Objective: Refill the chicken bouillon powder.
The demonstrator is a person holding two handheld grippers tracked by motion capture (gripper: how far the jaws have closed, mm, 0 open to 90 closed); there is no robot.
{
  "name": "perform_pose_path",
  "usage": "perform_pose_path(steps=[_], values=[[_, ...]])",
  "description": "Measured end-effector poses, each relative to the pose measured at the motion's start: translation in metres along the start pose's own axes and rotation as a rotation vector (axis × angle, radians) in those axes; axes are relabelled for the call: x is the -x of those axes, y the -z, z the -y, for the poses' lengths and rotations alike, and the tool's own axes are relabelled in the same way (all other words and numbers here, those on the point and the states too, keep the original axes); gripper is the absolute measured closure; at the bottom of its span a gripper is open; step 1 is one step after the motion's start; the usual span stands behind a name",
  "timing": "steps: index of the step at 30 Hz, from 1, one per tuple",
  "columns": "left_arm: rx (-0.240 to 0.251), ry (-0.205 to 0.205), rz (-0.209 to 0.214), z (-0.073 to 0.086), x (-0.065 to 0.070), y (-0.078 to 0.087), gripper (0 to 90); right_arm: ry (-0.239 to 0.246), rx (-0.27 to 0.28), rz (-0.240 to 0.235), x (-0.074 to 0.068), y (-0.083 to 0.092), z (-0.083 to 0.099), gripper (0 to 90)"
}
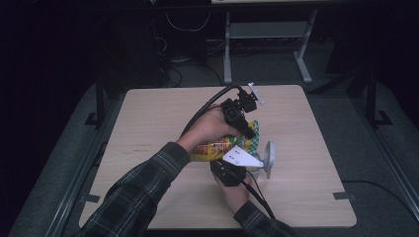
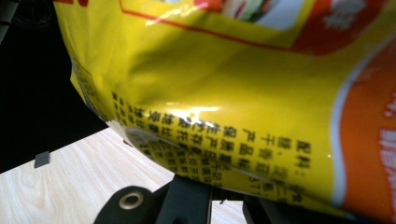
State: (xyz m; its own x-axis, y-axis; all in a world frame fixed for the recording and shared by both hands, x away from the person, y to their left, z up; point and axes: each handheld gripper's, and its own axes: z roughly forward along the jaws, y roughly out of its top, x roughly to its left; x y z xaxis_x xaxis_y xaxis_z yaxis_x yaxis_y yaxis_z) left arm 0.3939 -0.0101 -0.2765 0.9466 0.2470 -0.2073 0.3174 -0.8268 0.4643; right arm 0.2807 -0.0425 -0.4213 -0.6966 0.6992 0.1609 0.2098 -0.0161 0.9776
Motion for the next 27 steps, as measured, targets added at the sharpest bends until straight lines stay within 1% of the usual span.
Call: perform_pose_path(steps=[18,23,27], values=[[-0.009,-0.002,-0.002,-0.0008,-0.0002,-0.0006,90.0,-0.001,0.001,-0.001,0.0003,0.0001,-0.0001,90.0],[-0.009,0.007,-0.002,-0.0012,0.0003,-0.0012,90.0,-0.004,0.001,-0.003,0.0007,0.0002,0.0000,90.0],[-0.012,0.002,-0.002,-0.0019,0.0001,-0.0009,90.0,-0.004,0.003,-0.003,0.0010,0.0004,-0.0002,90.0]])
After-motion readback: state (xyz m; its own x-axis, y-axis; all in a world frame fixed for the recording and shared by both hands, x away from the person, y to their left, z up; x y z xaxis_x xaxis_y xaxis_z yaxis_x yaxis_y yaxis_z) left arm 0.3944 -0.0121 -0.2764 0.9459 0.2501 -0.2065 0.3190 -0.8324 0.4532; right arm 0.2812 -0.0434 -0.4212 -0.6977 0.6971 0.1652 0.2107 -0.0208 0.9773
